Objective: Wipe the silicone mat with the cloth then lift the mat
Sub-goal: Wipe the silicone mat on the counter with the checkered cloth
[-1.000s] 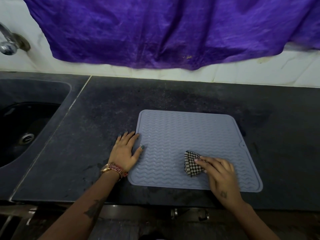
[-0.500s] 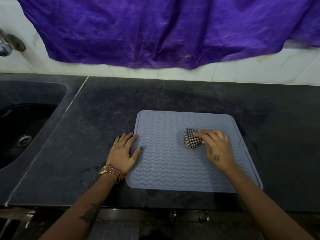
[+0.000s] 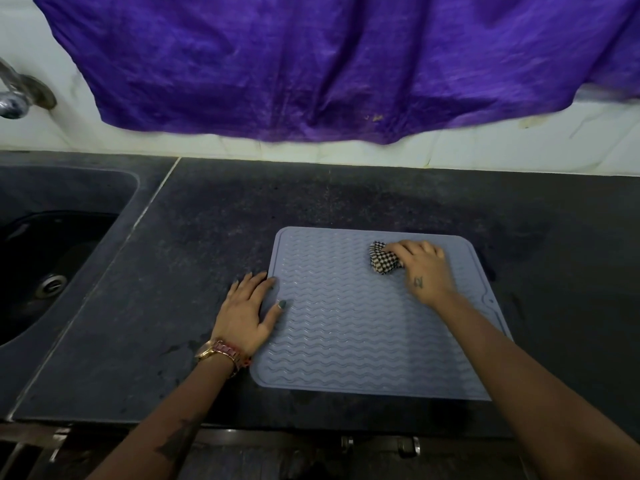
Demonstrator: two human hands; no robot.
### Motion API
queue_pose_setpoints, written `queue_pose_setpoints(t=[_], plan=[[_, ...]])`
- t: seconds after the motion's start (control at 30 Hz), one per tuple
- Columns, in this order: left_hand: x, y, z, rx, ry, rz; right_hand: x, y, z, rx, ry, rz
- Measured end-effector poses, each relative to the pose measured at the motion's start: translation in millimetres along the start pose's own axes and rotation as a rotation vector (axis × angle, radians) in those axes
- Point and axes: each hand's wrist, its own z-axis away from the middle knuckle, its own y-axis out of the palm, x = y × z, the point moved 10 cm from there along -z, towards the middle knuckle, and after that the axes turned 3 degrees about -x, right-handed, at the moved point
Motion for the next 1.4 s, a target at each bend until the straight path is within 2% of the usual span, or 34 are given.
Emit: queue_pose_setpoints(t=[0.13,0.3,0.37,0.47,0.53,0.63,0.77,0.83,0.93,1.07,1.2,1.33,1.4], plan=[[0.0,-0.2,-0.8,-0.002,-0.002,-0.005,-4.9,-17.2,-16.8,-0.161,0.062,0.003],[-0.5,-1.9,-0.5,-0.012,-0.002,0.01,-0.2,15.6,-27.4,0.053,0.04,-0.014],[-0.4,-1.8,-0.7,-0.011,-0.001,0.014,-6.7,8.7,-34.8,0.036,0.059,-0.036],[0.4,-1.5,-1.1,-0.015,0.001,0.013,-35.1,-2.1,-27.5,-0.039,0.186,0.031],[0.5,-1.5,-1.5,-0.016,0.003,0.013,-50.5,2.4,-17.3,-0.01,0.227,0.058],[0.3,-2.3,-1.3,-0.018,0.003,0.018,-54.4,2.9,-25.1,0.04,0.183,-0.025],[0.3,-2.5,-1.6,-0.02,-0.001,0.028,-70.8,-14.6,-22.2,-0.074,0.268,0.015],[0.7,-1.5,-1.8,-0.014,0.001,0.028,-85.1,-2.7,-6.6,-0.007,0.344,0.073],[0.9,-2.0,-2.3,-0.017,0.002,0.035,-87.4,1.6,-8.0,0.064,0.325,0.028],[1.3,-1.9,-2.4,-0.021,0.004,0.037,-87.3,-15.6,-2.2,-0.039,0.349,0.035],[2.2,-1.8,-2.5,-0.018,0.009,0.038,-85.2,-0.5,11.8,0.067,0.394,-0.002],[2.9,-1.5,-2.4,-0.024,0.011,0.047,-75.3,-25.2,12.0,-0.06,0.339,-0.106],[3.9,-1.2,-2.8,-0.028,0.008,0.045,-66.8,-20.8,27.5,-0.065,0.329,-0.087]])
